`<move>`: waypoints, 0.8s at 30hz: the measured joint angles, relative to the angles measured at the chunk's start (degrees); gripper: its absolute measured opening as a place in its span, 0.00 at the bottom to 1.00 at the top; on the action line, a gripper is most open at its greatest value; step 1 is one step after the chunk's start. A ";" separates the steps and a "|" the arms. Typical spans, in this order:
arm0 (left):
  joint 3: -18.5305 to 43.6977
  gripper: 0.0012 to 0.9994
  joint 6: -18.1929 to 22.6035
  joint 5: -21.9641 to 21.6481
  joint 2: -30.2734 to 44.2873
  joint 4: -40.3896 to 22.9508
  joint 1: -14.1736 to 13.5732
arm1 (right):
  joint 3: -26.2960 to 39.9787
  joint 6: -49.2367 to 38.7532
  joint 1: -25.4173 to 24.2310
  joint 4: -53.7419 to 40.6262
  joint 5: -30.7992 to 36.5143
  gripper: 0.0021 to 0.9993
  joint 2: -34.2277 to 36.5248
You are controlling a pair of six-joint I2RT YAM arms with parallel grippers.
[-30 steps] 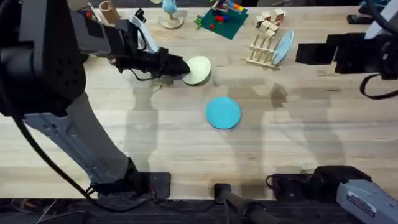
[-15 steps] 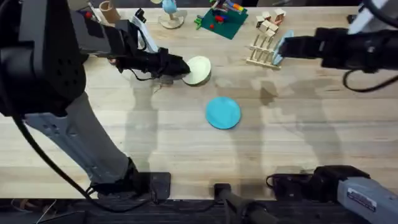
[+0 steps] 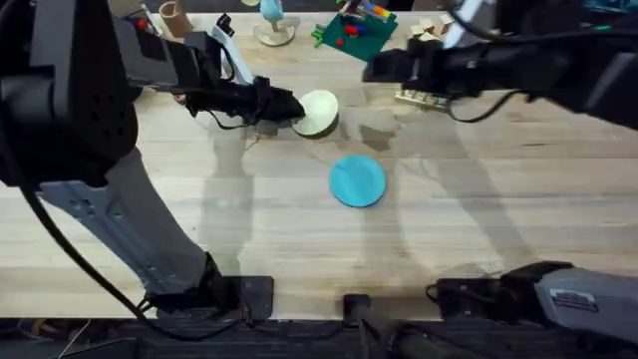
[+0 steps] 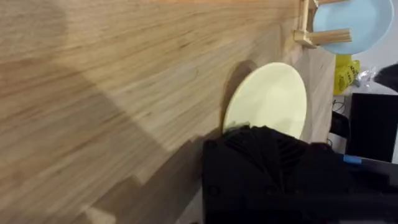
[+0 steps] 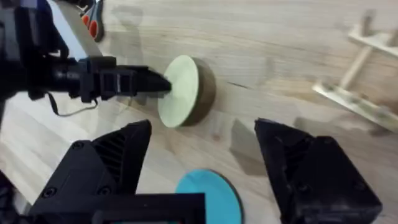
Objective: Pick up the plates from the table one by one and place each into a slot on the dish rack.
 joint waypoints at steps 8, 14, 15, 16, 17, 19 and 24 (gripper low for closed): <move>0.00 0.04 0.01 -0.02 0.00 -0.02 0.00 | 0.02 8.60 5.10 12.70 -0.37 1.00 11.16; 0.00 0.04 0.01 -0.01 0.00 -0.02 0.00 | 0.04 14.74 8.24 18.62 0.15 0.99 17.44; 0.00 0.04 -0.02 0.01 0.00 -0.02 0.00 | 0.04 15.39 8.56 18.94 0.53 0.99 18.18; 0.00 0.04 0.01 0.01 0.00 -0.02 0.00 | 0.04 16.19 8.86 19.31 0.91 0.99 18.87; 0.00 0.04 -0.02 -0.02 0.00 -0.02 0.00 | 0.04 16.70 9.12 19.91 1.18 0.99 19.49; 0.00 0.04 0.01 -0.01 0.00 -0.02 0.00 | 0.04 18.02 9.62 21.25 1.57 0.99 20.38; 0.00 0.04 0.01 -0.02 0.00 -0.02 0.00 | 0.07 20.97 10.92 25.04 2.23 0.99 22.15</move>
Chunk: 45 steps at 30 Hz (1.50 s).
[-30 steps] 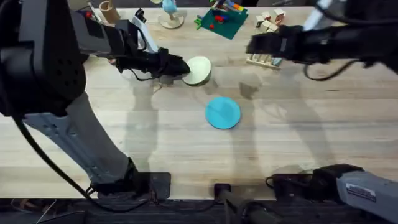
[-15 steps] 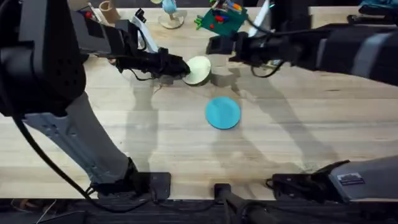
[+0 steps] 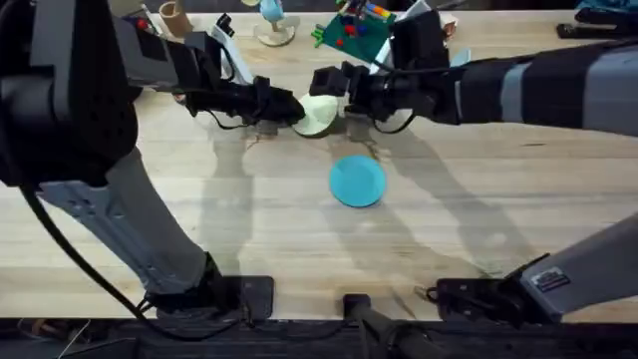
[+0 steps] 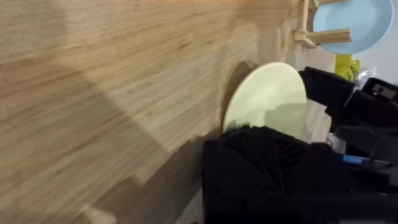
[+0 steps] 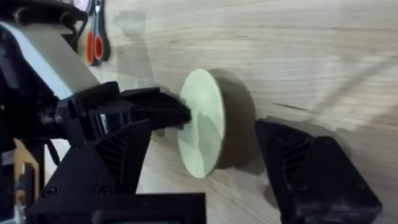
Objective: Pick up the plates from the table one by one and place each into a slot on the dish rack.
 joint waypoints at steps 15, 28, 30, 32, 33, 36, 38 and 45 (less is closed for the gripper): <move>0.00 0.04 0.00 0.00 0.00 0.00 0.00 | 0.04 6.25 3.32 3.36 0.67 0.49 3.25; 0.09 0.04 -0.02 1.20 0.00 -0.20 0.63 | 0.22 6.95 3.33 3.60 1.86 0.03 3.24; 0.09 0.04 0.00 1.21 0.00 -0.22 0.63 | 0.22 6.95 3.33 3.60 1.86 0.03 3.24; 0.09 0.04 0.00 1.20 -0.02 -0.22 0.63 | 0.22 6.82 3.33 3.46 1.86 0.03 3.22; 0.09 0.04 0.00 1.09 -0.10 -0.28 0.63 | 0.22 6.60 3.33 3.23 1.84 0.03 3.12; -0.06 0.04 0.06 -1.42 -1.54 -1.96 0.43 | 0.24 5.98 3.40 0.64 1.91 0.03 1.83; -0.37 0.04 0.22 -4.31 -3.79 -3.51 0.16 | 0.26 5.29 3.40 -2.53 2.35 0.03 0.03; -0.59 0.04 1.58 -11.87 -18.08 -9.28 0.02 | 0.24 0.93 3.07 -15.88 7.80 0.03 -9.91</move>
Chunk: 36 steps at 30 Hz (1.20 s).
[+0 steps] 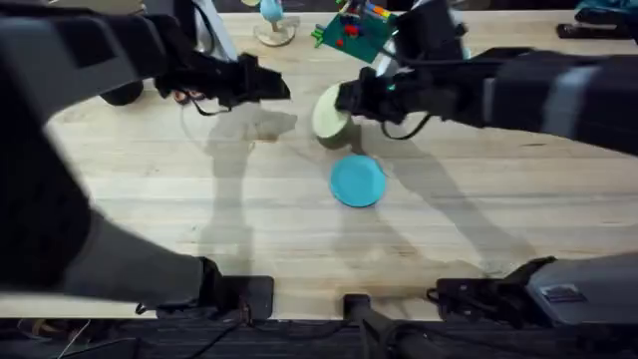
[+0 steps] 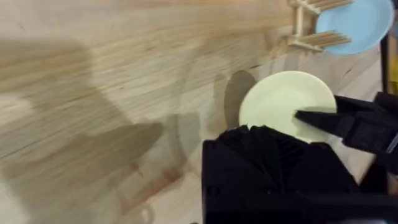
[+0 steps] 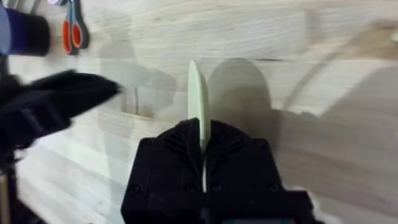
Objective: Pick up the plates from the table one by one and place each into a slot on the dish rack.
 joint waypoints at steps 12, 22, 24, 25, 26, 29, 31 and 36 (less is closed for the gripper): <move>0.00 0.04 1.58 -14.48 -21.84 -6.97 -2.06 | 9.55 -6.20 -0.41 -30.09 15.71 0.03 -14.08; 0.00 0.04 4.41 -29.30 -33.57 -12.98 -13.74 | 25.84 -7.60 -0.74 -48.01 28.75 0.03 -14.13; 0.00 0.04 5.23 -30.86 -34.23 -14.57 -16.17 | 27.79 -7.63 -1.19 -50.17 30.56 0.03 -14.13; 0.00 0.04 5.56 -31.32 -34.42 -15.42 -17.36 | 28.64 -7.66 -1.54 -51.17 31.42 0.03 -14.13; 0.00 0.04 5.84 -31.94 -34.49 -16.20 -18.41 | 29.31 -7.76 -1.96 -52.04 32.10 0.03 -14.13; -0.02 0.10 6.85 -32.74 -34.51 -18.07 -21.63 | 30.73 -7.80 -3.44 -53.74 33.65 0.03 -14.13; -0.02 0.37 7.03 -33.09 -34.51 -18.43 -23.18 | 31.10 -7.81 -4.36 -54.11 34.46 0.03 -14.13; -0.02 0.99 7.16 -33.65 -34.53 -18.43 -24.00 | 31.21 -7.81 -5.37 -54.29 35.22 0.03 -14.11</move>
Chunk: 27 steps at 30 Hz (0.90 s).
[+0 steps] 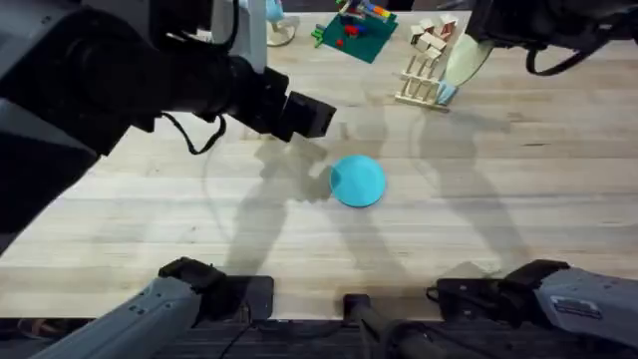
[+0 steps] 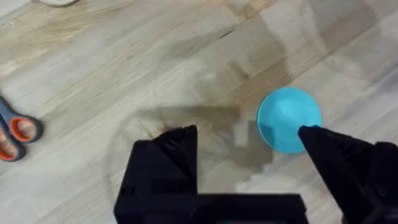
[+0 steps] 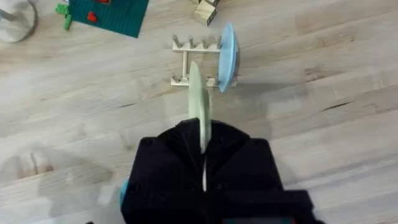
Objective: Pick up the plates from the table one by one and place each into a slot on the dish rack.
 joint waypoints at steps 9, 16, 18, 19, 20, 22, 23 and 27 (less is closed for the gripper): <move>0.00 1.00 0.07 -0.01 0.00 0.01 0.00 | 0.09 -1.11 0.00 0.16 0.30 0.03 1.03; 0.00 0.99 0.07 -0.01 0.01 0.02 0.00 | 0.11 -1.25 0.00 0.31 0.45 0.03 1.02; 0.00 1.00 0.08 -0.01 0.00 0.02 0.00 | 0.11 -1.00 -0.02 0.28 0.76 0.03 1.03; -0.01 0.99 0.10 -0.01 0.00 0.02 0.00 | 0.11 -0.83 -0.07 0.28 0.97 0.03 1.03; -0.02 0.99 0.09 -0.01 0.00 0.02 0.00 | 0.11 -0.50 -0.16 0.30 1.42 0.03 1.02; -0.01 0.99 0.10 -0.02 0.00 0.02 0.00 | 0.11 0.49 -0.51 0.30 2.25 0.03 1.03; -0.01 0.99 0.10 -0.01 0.01 0.02 0.00 | 0.15 0.91 -0.79 0.26 2.51 0.03 1.08; -0.02 0.99 0.10 -0.01 0.01 0.02 0.00 | 1.98 2.37 -2.00 -0.15 3.52 0.03 2.70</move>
